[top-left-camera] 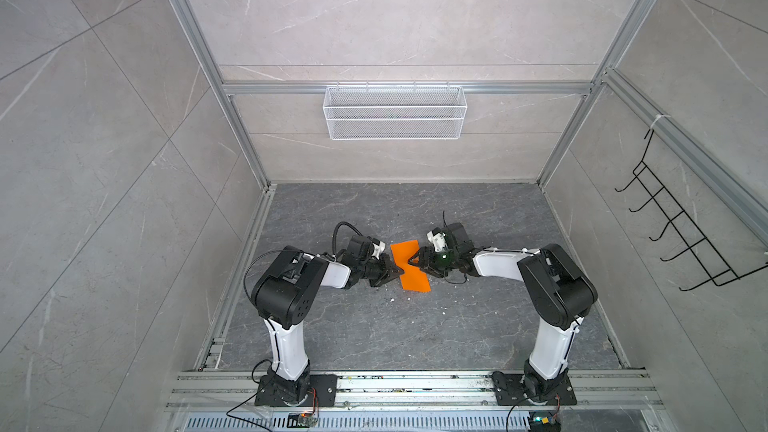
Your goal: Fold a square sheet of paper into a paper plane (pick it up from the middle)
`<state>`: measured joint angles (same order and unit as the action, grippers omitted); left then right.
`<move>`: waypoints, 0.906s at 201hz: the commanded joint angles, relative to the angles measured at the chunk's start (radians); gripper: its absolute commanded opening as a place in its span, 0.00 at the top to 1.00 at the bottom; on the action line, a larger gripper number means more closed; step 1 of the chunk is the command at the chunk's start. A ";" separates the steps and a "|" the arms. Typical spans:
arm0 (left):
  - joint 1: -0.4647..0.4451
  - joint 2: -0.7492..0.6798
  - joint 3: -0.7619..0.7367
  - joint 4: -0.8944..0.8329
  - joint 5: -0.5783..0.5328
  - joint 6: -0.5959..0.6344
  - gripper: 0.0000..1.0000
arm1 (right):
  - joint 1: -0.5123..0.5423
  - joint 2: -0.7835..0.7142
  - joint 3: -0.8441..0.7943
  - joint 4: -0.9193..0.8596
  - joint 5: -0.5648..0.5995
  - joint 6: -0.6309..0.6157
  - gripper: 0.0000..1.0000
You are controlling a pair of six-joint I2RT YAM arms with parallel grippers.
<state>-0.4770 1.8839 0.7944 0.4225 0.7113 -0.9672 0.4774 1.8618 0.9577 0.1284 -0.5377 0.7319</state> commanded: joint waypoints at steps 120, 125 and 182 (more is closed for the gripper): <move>0.000 -0.036 0.135 -0.280 0.000 -0.171 0.95 | 0.339 -0.420 -0.252 -0.024 0.576 -0.715 0.24; -0.001 -0.035 0.140 -0.287 0.002 -0.176 0.95 | 0.357 -0.411 -0.252 -0.018 0.594 -0.737 0.24; -0.001 -0.035 0.168 -0.367 -0.001 -0.192 0.95 | 0.477 -0.238 -0.191 0.035 0.779 -0.873 0.31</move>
<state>-0.4770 1.8835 0.9302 0.1181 0.7059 -1.1378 0.9367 1.5646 0.7238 0.1265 0.1184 -0.0608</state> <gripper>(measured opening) 0.053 0.700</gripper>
